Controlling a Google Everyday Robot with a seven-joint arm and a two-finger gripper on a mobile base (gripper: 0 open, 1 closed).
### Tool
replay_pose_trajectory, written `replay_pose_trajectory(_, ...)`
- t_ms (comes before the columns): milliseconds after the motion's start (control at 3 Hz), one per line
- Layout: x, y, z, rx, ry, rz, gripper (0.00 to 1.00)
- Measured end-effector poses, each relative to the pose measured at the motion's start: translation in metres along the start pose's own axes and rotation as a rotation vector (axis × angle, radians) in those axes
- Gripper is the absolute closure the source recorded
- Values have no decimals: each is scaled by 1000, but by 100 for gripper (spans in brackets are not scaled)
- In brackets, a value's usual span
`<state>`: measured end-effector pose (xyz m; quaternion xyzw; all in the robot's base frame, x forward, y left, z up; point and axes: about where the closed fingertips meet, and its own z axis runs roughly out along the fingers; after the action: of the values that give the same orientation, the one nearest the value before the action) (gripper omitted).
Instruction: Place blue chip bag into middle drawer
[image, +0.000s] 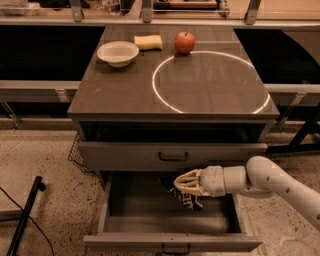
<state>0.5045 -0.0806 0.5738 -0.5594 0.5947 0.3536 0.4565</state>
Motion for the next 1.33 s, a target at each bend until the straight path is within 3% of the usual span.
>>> replay_pose_trajectory(667, 30, 3, -17, -165, -34, -6, 100)
replay_pose_trajectory(1333, 41, 32, -47, -199, -74, -49, 100)
